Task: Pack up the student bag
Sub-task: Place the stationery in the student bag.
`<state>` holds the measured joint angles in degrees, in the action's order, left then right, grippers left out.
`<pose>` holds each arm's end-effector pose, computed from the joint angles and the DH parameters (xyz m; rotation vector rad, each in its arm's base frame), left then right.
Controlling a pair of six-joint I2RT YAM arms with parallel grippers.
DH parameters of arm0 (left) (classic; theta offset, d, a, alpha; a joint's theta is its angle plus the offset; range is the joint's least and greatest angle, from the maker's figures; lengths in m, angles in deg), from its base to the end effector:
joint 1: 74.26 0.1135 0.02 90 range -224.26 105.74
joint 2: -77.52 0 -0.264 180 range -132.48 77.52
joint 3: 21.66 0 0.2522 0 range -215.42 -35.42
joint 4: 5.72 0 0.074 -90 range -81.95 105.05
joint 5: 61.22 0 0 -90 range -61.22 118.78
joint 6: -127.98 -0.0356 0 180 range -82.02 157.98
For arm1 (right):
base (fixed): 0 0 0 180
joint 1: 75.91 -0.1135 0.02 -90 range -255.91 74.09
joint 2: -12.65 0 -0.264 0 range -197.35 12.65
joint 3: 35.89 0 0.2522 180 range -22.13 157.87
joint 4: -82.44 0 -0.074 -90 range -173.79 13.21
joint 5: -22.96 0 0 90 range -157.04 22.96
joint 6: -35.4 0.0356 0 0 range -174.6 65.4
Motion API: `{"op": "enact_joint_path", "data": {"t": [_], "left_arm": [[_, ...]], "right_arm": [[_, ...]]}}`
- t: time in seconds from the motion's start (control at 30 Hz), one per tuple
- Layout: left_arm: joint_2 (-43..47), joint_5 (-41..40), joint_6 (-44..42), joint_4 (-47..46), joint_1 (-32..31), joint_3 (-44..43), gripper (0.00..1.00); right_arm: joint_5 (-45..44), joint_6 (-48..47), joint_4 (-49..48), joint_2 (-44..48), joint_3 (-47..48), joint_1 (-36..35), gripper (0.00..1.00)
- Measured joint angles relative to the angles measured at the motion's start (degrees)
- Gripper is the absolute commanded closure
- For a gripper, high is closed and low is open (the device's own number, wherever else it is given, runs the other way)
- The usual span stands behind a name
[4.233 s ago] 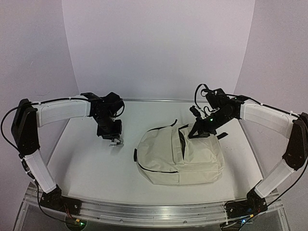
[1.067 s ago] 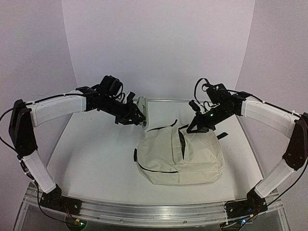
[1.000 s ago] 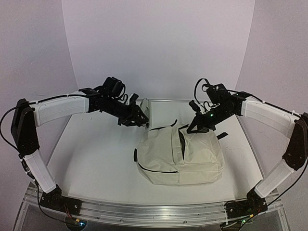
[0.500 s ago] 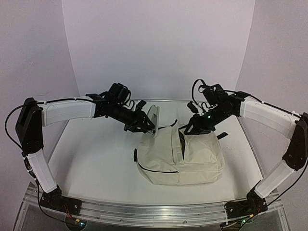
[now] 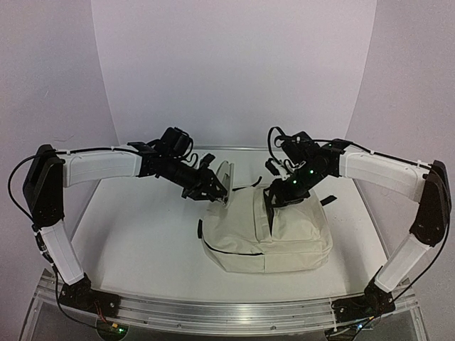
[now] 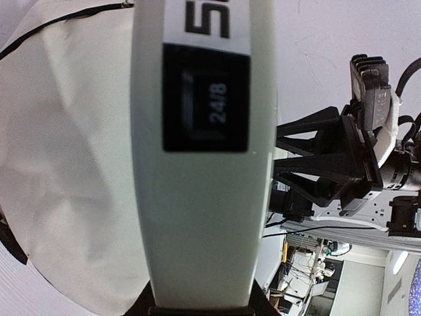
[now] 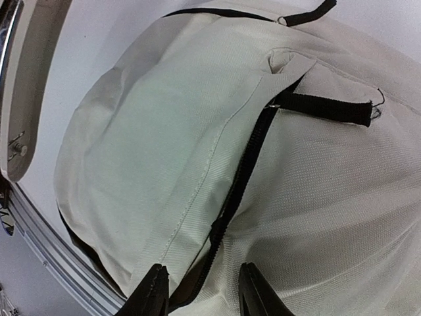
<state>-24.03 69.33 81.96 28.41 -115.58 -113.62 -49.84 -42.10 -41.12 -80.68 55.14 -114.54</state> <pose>0.2811 -0.2779 0.2603 0.3525 2.6274 -1.4696 0.2617 0.2226 0.2746 -0.7199 2.5979 0.6926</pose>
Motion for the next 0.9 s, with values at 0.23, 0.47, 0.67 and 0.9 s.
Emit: {"op": "enact_joint_path", "data": {"t": [0.23, 0.47, 0.67, 0.9], "left_arm": [[0.0, -0.18, 0.57, 0.28, -0.24, 1.12, 1.0], [0.0, -0.15, 0.42, 0.7, -1.47, 1.12, 1.0], [0.0, -0.17, 0.42, 0.7, -1.86, 1.12, 1.0], [0.02, -0.17, 0.42, 0.61, -1.86, 1.67, 1.0]], "right_arm": [[-3.97, -0.23, 0.05, -1.08, 0.0, -1.35, 0.72], [-7.11, -0.24, 0.07, -2.57, 0.03, -1.77, 0.74], [-8.63, -0.24, 0.22, -3.32, 1.18, -2.68, 0.76], [-9.6, -0.61, 0.18, -3.46, 2.21, -4.51, 0.81]]}}
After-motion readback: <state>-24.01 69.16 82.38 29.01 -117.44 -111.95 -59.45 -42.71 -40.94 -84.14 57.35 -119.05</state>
